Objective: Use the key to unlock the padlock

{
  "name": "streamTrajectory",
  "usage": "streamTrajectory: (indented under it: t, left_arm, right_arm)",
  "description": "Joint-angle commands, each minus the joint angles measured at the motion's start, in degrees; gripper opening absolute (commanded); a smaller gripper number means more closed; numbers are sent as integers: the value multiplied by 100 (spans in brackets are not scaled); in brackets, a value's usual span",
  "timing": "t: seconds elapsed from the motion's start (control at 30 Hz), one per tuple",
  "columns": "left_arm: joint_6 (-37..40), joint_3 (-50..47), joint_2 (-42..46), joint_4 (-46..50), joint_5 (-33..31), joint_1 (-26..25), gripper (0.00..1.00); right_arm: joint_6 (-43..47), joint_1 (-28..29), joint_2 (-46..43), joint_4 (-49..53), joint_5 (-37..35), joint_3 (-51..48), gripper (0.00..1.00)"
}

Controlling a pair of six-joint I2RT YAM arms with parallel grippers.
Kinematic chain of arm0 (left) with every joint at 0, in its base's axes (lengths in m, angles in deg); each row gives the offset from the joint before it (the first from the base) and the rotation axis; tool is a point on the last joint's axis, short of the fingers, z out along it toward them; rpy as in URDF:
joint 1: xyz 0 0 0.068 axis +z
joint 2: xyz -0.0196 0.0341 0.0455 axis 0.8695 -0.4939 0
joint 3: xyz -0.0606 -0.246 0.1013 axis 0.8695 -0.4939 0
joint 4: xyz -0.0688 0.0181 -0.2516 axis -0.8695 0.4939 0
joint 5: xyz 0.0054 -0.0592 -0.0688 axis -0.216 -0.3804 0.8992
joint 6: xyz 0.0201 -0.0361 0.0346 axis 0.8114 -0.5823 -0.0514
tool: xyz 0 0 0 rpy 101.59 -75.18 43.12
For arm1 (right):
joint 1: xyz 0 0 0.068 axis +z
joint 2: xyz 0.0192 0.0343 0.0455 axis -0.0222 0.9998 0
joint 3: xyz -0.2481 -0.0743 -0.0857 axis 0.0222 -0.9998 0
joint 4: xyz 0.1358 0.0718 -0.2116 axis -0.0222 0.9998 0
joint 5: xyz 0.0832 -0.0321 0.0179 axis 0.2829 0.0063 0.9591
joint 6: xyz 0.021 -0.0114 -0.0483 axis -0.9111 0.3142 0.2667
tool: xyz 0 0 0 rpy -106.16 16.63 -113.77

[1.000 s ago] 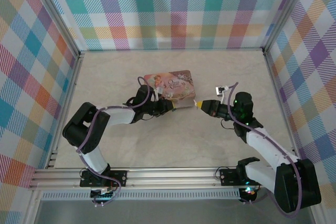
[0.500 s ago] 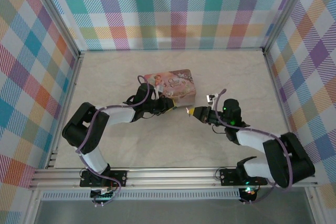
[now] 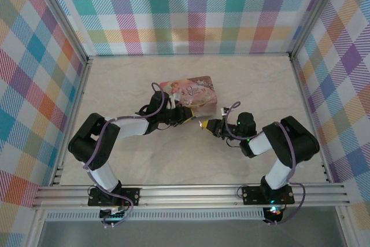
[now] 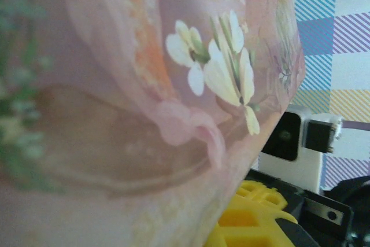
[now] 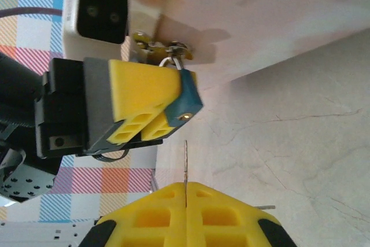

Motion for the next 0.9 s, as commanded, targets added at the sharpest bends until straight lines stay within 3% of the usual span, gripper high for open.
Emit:
streamTrajectory:
  t: [0.0,0.87]
  left_arm:
    - [-151,-31,260,-512,411,-15,16]
    - [-283,-244,250,-995,478,21,17]
  right_arm:
    - [-258,44,229,-860,258,45,0]
    - [-522,119,114,-861,344,243,0]
